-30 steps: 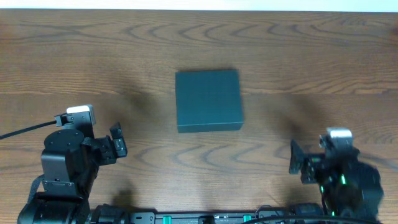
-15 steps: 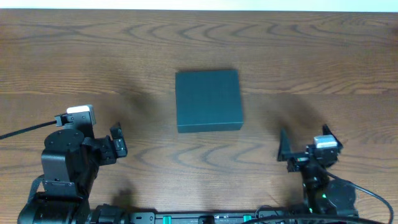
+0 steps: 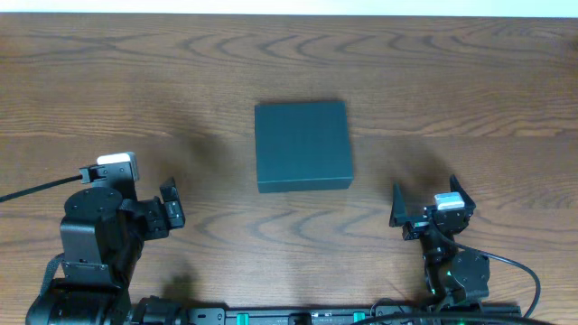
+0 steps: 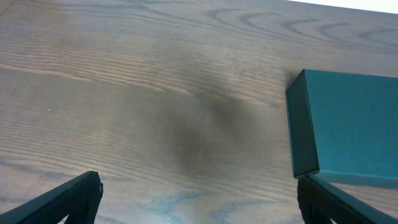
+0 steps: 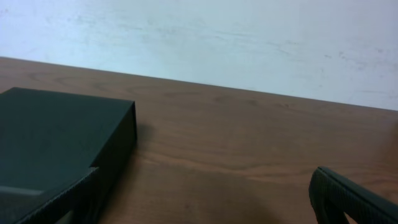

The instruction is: Pack container

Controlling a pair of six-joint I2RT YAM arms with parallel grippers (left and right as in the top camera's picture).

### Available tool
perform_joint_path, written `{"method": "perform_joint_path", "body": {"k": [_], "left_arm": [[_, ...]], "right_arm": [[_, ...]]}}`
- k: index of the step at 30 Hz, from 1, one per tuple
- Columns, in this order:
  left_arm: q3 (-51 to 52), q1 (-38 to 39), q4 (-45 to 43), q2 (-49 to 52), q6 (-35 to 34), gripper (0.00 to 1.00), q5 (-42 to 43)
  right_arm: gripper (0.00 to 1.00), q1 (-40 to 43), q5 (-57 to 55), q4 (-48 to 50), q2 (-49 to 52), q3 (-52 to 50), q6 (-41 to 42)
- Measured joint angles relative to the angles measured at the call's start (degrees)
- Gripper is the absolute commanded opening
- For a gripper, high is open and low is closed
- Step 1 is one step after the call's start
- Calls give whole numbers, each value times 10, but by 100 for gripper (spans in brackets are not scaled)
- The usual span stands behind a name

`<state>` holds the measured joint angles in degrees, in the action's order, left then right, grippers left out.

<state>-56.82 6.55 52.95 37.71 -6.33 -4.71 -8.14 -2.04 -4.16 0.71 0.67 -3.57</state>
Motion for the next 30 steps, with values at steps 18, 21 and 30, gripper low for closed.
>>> {"method": "perform_joint_path", "body": {"k": [18, 21, 30], "left_arm": [[0, 0, 0, 0, 0, 99, 0], [0, 0, 0, 0, 0, 99, 0], [0, 0, 0, 0, 0, 99, 0]], "right_arm": [[99, 13, 6, -1, 0, 0, -1], [99, 16, 6, -1, 0, 0, -1], [99, 16, 3, -1, 0, 0, 0]]}}
